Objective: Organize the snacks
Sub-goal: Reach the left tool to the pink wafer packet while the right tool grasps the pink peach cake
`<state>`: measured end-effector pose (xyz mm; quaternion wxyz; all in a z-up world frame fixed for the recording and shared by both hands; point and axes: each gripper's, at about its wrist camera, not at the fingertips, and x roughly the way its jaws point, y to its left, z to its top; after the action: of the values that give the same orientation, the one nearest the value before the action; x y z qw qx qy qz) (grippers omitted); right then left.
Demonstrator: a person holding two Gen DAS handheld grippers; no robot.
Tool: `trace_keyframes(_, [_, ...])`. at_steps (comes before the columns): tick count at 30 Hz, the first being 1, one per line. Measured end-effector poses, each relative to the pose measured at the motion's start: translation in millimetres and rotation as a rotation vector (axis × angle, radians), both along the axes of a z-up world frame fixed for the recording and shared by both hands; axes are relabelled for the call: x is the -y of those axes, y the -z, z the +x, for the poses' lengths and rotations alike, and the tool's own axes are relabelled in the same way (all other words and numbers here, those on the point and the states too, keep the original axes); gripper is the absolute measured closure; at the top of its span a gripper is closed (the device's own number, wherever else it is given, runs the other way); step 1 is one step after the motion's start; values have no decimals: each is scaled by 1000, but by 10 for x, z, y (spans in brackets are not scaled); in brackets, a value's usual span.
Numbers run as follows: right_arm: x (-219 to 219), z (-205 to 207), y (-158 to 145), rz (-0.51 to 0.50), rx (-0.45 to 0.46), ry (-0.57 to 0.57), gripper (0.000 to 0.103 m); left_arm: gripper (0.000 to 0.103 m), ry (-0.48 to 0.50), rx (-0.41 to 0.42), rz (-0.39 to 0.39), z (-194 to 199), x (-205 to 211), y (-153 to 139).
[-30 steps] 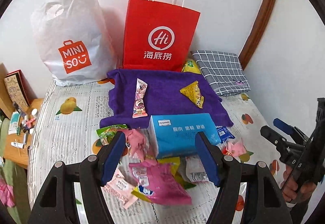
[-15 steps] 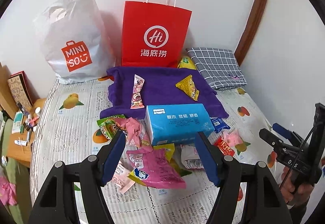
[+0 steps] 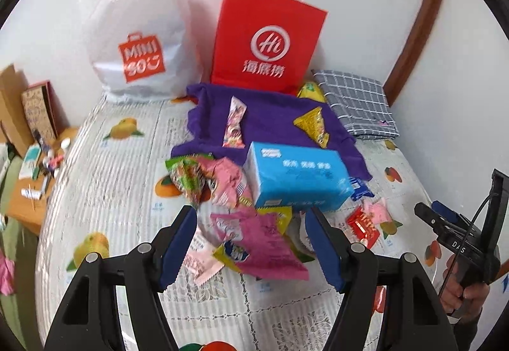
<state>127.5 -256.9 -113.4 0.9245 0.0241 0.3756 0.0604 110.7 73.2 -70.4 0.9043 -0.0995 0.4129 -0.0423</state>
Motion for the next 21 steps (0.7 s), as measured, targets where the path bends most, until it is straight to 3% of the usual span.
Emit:
trace_keyframes(3, [38, 52, 132, -21, -14, -2, 17, 35, -16, -23, -7, 6, -49, 139])
trace_keyframes(14, [115, 414, 736, 49, -112, 12, 17, 35, -66, -83, 24, 41, -177, 555])
trace_keyframes(21, [11, 649, 906, 53, -111, 3, 22, 35, -93, -107, 5, -4, -281, 812])
